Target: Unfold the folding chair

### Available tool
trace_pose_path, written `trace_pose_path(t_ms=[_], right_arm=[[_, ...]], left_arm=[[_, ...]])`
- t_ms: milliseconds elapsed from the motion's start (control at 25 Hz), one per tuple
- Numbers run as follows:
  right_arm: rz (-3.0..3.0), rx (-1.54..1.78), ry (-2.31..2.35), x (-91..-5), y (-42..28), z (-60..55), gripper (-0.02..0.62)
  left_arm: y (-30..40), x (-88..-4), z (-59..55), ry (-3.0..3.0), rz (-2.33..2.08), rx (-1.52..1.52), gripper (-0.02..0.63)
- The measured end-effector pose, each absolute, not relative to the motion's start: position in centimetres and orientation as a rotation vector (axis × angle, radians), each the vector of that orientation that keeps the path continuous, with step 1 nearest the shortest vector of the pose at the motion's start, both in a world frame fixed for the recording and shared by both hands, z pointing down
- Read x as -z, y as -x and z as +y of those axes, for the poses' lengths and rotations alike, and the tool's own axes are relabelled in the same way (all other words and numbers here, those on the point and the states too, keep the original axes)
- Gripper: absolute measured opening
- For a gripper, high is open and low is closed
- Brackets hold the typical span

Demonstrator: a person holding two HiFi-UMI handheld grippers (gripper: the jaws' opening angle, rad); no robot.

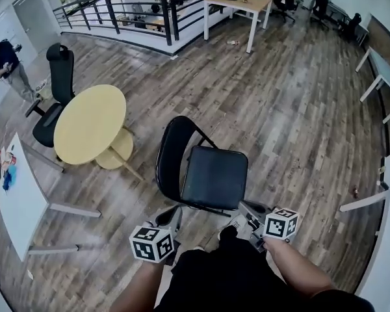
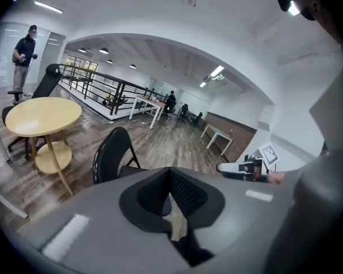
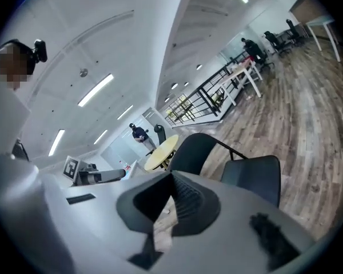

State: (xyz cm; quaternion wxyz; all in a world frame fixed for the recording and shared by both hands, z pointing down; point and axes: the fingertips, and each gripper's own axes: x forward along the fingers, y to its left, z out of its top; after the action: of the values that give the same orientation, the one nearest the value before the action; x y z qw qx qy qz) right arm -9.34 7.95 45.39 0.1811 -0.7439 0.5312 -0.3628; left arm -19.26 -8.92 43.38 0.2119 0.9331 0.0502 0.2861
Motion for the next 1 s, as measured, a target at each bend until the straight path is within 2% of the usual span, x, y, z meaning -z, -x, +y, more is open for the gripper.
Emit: trace_pose_path(t_ms=[280,600,1000], right_arm=[[1.700,0.836,2.316,-38.1,14.2,6.7,0.005],[1.772,0.699,2.289,-34.0,16.9,9.3,0.005],[1.877,0.642,2.320,-32.4,14.2,13.3,0.005]], left_arm=[[21.5,-38.6,-3.2,-2.725,0.331,-0.677,0.008],[24.0,-36.9,-1.9,-2.710,0.251,-0.587,0.006],[22.0,-34.2,-0.6,-2.762,0.055,-0.470,0.006]])
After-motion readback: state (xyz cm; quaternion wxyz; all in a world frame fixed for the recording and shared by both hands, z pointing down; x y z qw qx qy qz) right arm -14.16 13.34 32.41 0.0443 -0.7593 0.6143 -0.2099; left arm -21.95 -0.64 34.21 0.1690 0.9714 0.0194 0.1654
